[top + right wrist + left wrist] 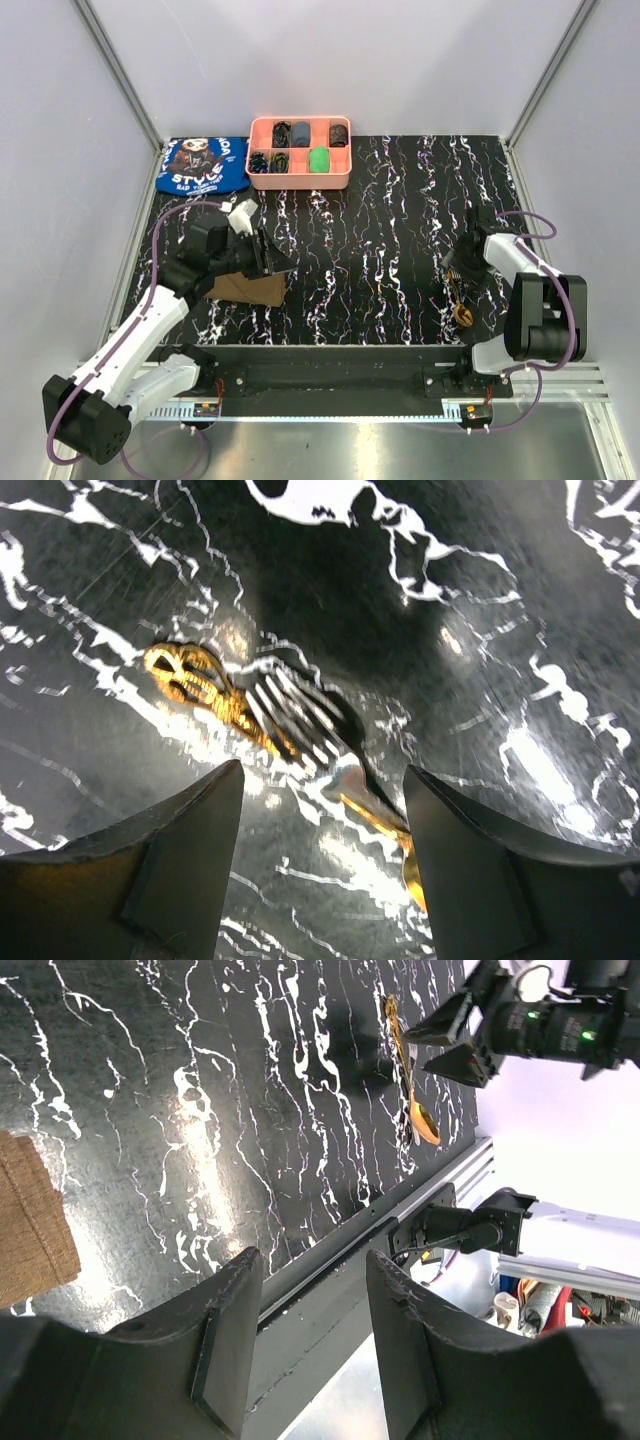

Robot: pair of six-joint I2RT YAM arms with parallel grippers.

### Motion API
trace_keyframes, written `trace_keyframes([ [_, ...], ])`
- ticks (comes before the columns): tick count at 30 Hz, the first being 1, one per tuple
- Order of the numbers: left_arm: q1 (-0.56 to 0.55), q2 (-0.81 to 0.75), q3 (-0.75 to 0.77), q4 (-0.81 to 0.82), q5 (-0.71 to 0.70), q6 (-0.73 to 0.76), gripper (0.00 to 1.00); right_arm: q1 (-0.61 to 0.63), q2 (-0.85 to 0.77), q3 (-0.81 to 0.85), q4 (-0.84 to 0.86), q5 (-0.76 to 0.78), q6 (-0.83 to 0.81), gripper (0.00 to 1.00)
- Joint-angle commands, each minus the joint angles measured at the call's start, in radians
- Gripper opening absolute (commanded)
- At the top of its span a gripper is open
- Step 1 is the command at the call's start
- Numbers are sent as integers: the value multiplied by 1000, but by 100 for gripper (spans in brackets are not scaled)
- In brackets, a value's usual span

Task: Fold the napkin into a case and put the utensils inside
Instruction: Pick up the spoon from the corner of the board.

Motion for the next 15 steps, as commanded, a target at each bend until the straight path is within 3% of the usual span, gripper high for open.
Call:
trace_keyframes([
  [1, -5, 6, 48, 43, 47, 22, 49, -6, 50, -8, 65, 9, -18, 73],
  [4, -5, 7, 49, 36, 47, 25, 49, -12, 88, -2, 74, -2, -24, 61],
  [7, -6, 12, 52, 31, 46, 25, 49, -12, 95, 11, 74, 16, -32, 42],
  [13, -5, 46, 68, 37, 35, 17, 49, -12, 38, 70, 45, 90, -49, 27],
  [15, -5, 65, 72, 49, 36, 7, 49, -12, 38, 98, 42, 108, -72, 14],
])
